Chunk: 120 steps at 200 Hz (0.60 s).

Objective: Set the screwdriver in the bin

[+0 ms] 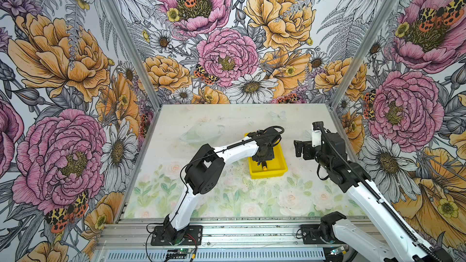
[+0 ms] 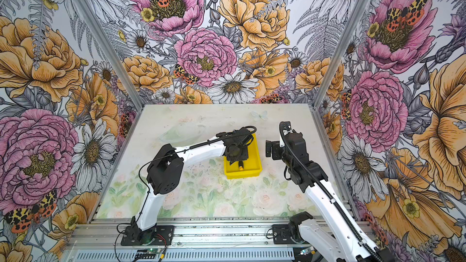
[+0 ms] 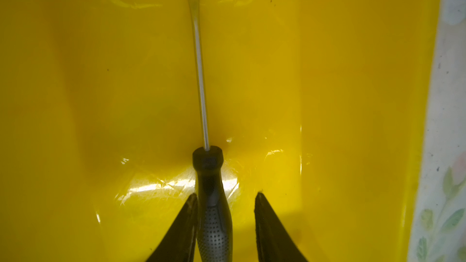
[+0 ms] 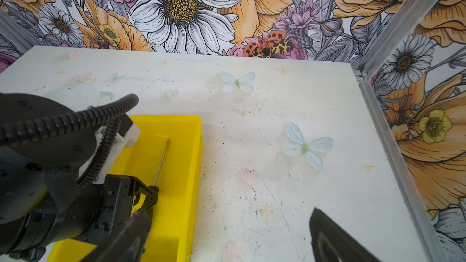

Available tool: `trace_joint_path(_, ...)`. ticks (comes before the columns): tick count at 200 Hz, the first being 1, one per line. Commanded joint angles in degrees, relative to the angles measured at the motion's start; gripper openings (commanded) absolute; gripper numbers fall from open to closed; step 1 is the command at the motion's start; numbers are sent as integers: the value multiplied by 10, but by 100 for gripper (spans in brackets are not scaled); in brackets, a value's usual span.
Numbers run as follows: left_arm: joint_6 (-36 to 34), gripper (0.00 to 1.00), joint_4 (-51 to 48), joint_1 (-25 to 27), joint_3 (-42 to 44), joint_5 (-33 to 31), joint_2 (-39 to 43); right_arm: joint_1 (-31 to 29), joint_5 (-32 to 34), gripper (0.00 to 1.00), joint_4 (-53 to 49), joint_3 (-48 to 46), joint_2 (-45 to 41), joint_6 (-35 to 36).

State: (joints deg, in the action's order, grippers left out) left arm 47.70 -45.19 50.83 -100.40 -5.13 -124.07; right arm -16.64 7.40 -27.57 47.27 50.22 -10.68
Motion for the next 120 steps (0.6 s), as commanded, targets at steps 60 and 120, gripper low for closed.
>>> trace_joint_path(60, -86, 57, 19, 14, 67, -99, 203, 21, 49, 99, 1, 16, 6, -24)
trace_joint_path(120, -101, 99, 72, -44, 269, -117, 382, 35, 56, 99, 6, -4, 36, -17)
